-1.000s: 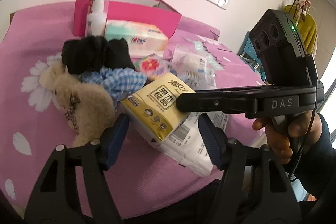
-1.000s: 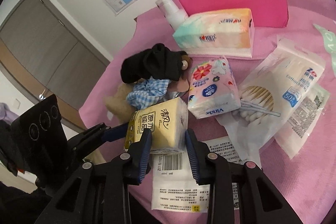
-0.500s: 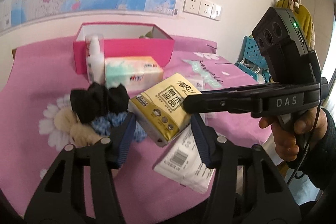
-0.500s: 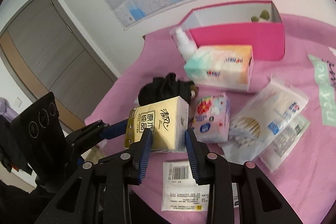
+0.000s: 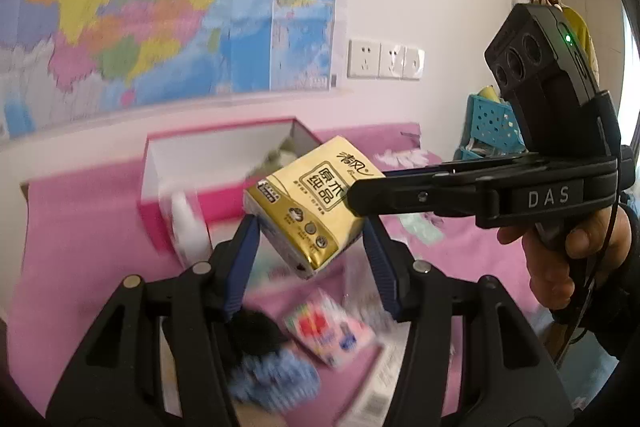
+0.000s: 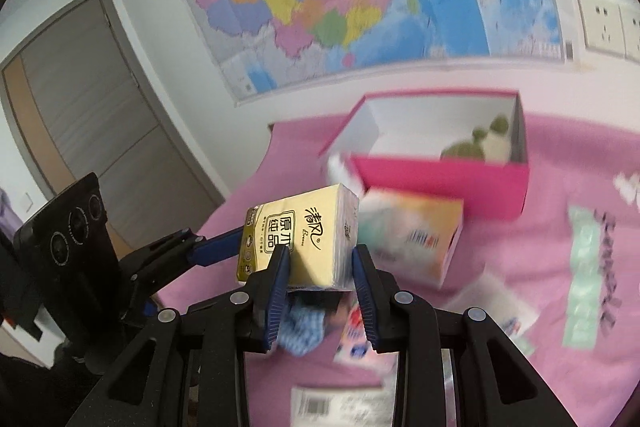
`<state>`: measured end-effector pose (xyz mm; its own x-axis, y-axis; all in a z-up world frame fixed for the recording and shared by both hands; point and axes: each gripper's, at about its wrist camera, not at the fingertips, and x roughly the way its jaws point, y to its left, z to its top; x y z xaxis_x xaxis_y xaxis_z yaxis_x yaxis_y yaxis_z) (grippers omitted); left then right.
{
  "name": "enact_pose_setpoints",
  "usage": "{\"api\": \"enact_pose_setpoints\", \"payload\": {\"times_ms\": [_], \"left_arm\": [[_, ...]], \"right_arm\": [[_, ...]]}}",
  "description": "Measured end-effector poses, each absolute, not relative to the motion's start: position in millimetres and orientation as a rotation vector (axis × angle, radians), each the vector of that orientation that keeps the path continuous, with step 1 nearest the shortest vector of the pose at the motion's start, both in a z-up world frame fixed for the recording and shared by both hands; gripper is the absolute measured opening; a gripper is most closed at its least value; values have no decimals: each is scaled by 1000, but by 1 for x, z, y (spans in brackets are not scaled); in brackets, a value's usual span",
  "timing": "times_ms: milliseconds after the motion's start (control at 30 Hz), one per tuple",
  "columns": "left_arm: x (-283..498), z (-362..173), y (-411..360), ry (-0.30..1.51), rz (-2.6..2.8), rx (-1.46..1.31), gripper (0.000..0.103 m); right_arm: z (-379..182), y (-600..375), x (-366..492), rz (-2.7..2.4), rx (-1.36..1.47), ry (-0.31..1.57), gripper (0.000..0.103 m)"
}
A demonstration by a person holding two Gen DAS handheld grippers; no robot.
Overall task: Organize soft objects
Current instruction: 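Carry the yellow tissue pack into the pink box and open the right gripper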
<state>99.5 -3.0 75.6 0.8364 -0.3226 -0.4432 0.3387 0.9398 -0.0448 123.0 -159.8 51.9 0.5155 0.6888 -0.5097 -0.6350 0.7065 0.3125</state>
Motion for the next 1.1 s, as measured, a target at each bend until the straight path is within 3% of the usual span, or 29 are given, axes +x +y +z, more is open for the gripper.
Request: {"api": "enact_pose_setpoints", "payload": {"times_ms": [367, 833, 933, 1000, 1033, 1100], "left_arm": [[207, 104, 5, 475, -293, 83, 56], [304, 72, 29, 648, -181, 102, 56], [313, 67, 29, 671, -152, 103, 67], [317, 66, 29, 670, -110, 115, 85], [317, 66, 30, 666, -95, 116, 85], [317, 67, 32, 671, -75, 105, 87]], "right_arm": [[99, -149, 223, 758, 82, 582, 32], [74, -110, 346, 741, 122, 741, 33], [69, -104, 358, 720, 116, 765, 36], [65, -101, 367, 706, 123, 786, 47], [64, -100, 369, 693, 120, 789, 54], [63, -101, 373, 654, 111, 787, 56]]}}
